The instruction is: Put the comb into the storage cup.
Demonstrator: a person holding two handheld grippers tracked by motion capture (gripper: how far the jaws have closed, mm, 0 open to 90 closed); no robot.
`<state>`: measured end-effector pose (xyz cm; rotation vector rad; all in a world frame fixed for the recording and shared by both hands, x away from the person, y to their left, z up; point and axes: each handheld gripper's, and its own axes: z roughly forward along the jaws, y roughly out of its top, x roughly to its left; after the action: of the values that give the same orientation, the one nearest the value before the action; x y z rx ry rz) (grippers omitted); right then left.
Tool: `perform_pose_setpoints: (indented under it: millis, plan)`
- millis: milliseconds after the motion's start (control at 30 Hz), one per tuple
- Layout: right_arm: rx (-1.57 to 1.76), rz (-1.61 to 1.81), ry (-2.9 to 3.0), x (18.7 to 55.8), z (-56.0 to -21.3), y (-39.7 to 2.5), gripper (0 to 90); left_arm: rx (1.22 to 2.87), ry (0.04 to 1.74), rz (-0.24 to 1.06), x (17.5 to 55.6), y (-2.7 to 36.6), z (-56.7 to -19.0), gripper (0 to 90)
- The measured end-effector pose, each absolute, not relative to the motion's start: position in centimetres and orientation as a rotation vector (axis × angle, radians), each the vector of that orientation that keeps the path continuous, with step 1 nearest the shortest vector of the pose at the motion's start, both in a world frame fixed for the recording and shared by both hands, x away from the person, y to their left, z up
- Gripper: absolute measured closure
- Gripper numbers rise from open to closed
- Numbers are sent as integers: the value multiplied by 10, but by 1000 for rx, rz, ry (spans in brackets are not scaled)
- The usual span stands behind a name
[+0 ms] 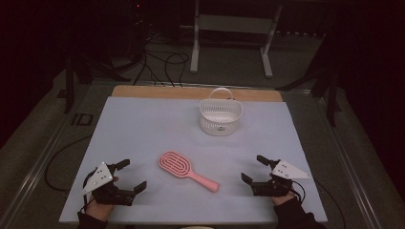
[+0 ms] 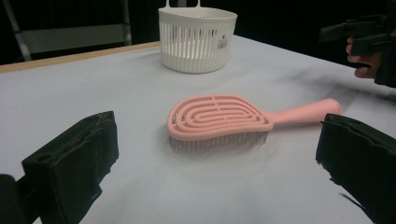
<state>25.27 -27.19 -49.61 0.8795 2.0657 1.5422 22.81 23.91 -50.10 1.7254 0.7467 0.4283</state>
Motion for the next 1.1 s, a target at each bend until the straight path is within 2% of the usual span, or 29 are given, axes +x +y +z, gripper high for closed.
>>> perform_pose_setpoints:
  millis: [467,1100]
  plan:
    - [854,1529,2085,250,-496,-264,93,1740,762,435,229,240,-502,2]
    - [867,1531,2075,248,-495,-260,95,1717,766,392,229,232,-483,2]
